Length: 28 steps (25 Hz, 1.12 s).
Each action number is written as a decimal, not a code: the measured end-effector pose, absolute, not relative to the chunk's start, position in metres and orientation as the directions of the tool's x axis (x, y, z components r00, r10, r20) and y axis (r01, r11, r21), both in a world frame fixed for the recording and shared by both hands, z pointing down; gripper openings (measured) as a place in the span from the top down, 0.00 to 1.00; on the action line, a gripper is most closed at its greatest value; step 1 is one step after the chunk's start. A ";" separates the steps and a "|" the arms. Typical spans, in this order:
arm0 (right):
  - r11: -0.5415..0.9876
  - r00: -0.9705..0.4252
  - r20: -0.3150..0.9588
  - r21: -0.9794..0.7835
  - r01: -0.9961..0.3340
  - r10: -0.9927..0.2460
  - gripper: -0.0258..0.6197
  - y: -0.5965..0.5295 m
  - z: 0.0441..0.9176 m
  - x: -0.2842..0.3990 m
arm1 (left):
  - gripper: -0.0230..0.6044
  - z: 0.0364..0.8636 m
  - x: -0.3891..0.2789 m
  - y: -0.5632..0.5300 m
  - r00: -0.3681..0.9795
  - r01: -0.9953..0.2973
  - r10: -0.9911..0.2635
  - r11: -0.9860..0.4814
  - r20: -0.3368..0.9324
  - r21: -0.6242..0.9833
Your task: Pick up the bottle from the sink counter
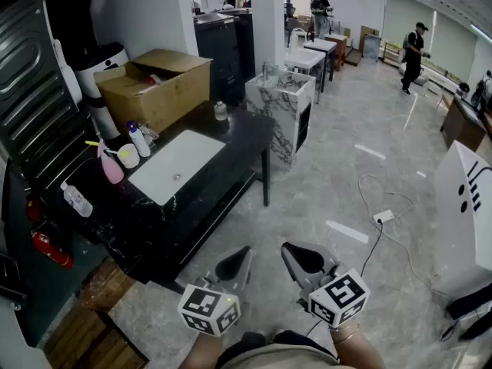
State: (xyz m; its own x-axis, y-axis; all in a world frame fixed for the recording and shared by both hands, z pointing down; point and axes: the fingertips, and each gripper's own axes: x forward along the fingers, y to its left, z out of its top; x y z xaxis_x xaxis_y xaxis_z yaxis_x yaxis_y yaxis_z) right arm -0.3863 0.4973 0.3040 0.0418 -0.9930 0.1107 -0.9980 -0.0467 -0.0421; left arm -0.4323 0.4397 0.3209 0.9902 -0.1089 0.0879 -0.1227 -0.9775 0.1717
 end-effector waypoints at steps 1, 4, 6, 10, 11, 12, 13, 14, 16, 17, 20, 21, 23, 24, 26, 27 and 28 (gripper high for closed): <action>-0.047 0.043 0.113 -0.036 -0.998 -0.993 0.96 0.496 0.304 -0.385 | 0.96 0.320 -0.432 0.436 0.989 -0.132 -0.118 -0.977 0.088 0.168; -0.048 0.045 0.118 -0.019 -0.999 -0.992 0.96 0.494 0.303 -0.383 | 0.96 0.319 -0.431 0.430 0.986 -0.151 -0.137 -0.975 0.096 0.162; -0.049 0.047 0.117 -0.017 -0.999 -0.992 0.96 0.494 0.302 -0.382 | 0.96 0.321 -0.431 0.429 0.985 -0.154 -0.137 -0.975 0.109 0.163; -0.057 0.053 0.119 -0.033 -0.998 -0.991 0.96 0.497 0.305 -0.380 | 0.96 0.326 -0.430 0.435 0.983 -0.149 -0.128 -0.974 0.129 0.172; -0.055 0.051 0.122 -0.034 -0.998 -0.991 0.96 0.498 0.307 -0.379 | 0.96 0.327 -0.429 0.436 0.984 -0.146 -0.124 -0.974 0.131 0.172; -0.050 0.046 0.126 -0.035 -0.998 -0.991 0.96 0.498 0.308 -0.378 | 0.96 0.327 -0.429 0.437 0.984 -0.141 -0.120 -0.975 0.133 0.169; -0.041 0.036 0.129 -0.035 -0.999 -0.991 0.96 0.497 0.309 -0.378 | 0.96 0.327 -0.428 0.438 0.984 -0.135 -0.114 -0.977 0.135 0.164; -0.028 0.023 0.134 -0.035 -0.999 -0.991 0.96 0.495 0.310 -0.378 | 0.96 0.327 -0.428 0.439 0.985 -0.129 -0.108 -0.979 0.138 0.156; 0.002 -0.005 0.145 -0.019 -1.000 -0.989 0.96 0.492 0.309 -0.377 | 0.96 0.329 -0.427 0.441 0.984 -0.119 -0.098 -0.983 0.147 0.142; 0.022 -0.022 0.151 0.000 -1.000 -0.988 0.96 0.492 0.308 -0.377 | 0.96 0.329 -0.425 0.442 0.984 -0.113 -0.092 -0.984 0.153 0.139; 0.126 -0.117 0.164 0.046 -0.991 -0.980 0.96 0.499 0.303 -0.382 | 0.96 0.326 -0.420 0.450 0.985 -0.095 -0.073 -0.985 0.155 0.142; 0.143 -0.136 0.155 0.036 -0.989 -0.978 0.96 0.505 0.302 -0.381 | 0.96 0.326 -0.418 0.453 0.986 -0.091 -0.067 -0.985 0.154 0.150; 0.108 -0.109 0.112 -0.013 -0.994 -0.988 0.96 0.515 0.300 -0.372 | 0.96 0.324 -0.414 0.459 0.986 -0.090 -0.065 -0.983 0.151 0.163; 0.074 -0.077 0.093 -0.035 -0.997 -0.993 0.96 0.518 0.300 -0.366 | 0.96 0.323 -0.411 0.461 0.987 -0.090 -0.066 -0.982 0.146 0.164; 0.019 -0.023 0.082 -0.051 -0.998 -0.996 0.96 0.522 0.305 -0.358 | 0.96 0.321 -0.407 0.466 0.989 -0.080 -0.059 -0.984 0.135 0.162; 0.004 -0.009 0.089 -0.051 -0.999 -0.996 0.96 0.524 0.309 -0.356 | 0.96 0.322 -0.405 0.469 0.990 -0.072 -0.050 -0.984 0.133 0.163; -0.003 -0.003 0.099 -0.052 -0.999 -0.995 0.96 0.525 0.314 -0.356 | 0.96 0.325 -0.404 0.473 0.990 -0.067 -0.045 -0.984 0.133 0.166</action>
